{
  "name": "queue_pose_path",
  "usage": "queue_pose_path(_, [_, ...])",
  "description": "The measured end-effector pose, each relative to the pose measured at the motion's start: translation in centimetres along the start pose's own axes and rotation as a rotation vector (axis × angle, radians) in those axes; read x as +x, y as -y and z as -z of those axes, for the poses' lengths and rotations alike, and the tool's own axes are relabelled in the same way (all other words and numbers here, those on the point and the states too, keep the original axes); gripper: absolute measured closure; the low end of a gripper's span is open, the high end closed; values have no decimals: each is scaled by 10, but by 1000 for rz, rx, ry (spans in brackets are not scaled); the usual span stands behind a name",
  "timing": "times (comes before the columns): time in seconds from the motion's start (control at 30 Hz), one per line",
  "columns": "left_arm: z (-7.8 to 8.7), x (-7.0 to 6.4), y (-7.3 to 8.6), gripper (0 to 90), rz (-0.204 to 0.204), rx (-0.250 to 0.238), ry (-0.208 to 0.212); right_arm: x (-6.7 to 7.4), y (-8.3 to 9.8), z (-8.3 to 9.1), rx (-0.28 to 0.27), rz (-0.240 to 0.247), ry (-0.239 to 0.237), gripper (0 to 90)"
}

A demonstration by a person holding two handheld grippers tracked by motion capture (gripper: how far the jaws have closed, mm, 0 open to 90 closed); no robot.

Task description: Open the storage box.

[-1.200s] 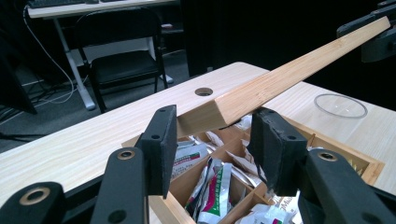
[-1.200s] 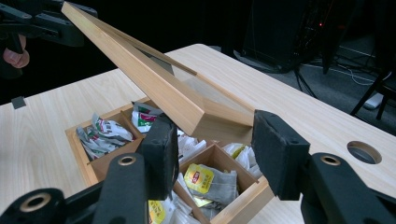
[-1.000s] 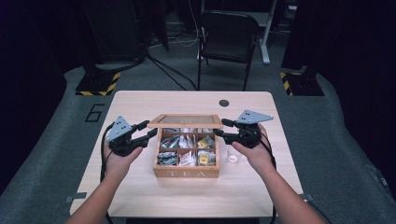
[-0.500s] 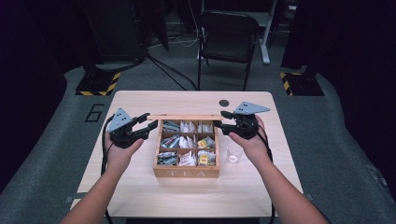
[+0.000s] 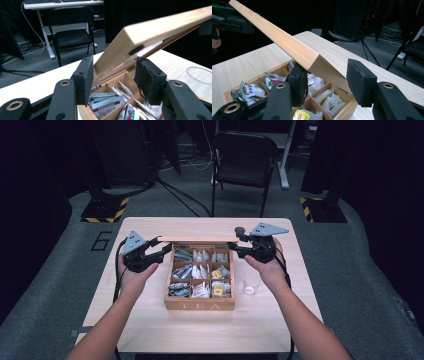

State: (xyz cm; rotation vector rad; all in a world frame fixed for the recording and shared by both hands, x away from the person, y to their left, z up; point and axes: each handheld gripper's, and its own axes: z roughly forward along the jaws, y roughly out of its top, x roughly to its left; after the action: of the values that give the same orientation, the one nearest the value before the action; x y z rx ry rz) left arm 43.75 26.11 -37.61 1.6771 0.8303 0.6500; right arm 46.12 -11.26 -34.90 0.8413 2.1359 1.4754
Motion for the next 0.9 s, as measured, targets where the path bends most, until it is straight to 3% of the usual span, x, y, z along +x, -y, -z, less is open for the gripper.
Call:
queue_pose_path(0.23, [-10,3,-1,502,-9,18,-23,-3,-4,-2,0,8,1,523])
queue_pose_path(0.57, [-15,9,1,583,9,15,-33,-5,-5,-4,-4,-4,-8,521])
queue_pose_path(0.9, [-15,12,-4,600,-25,45,-27,-6,-4,-7,4,-15,8,486])
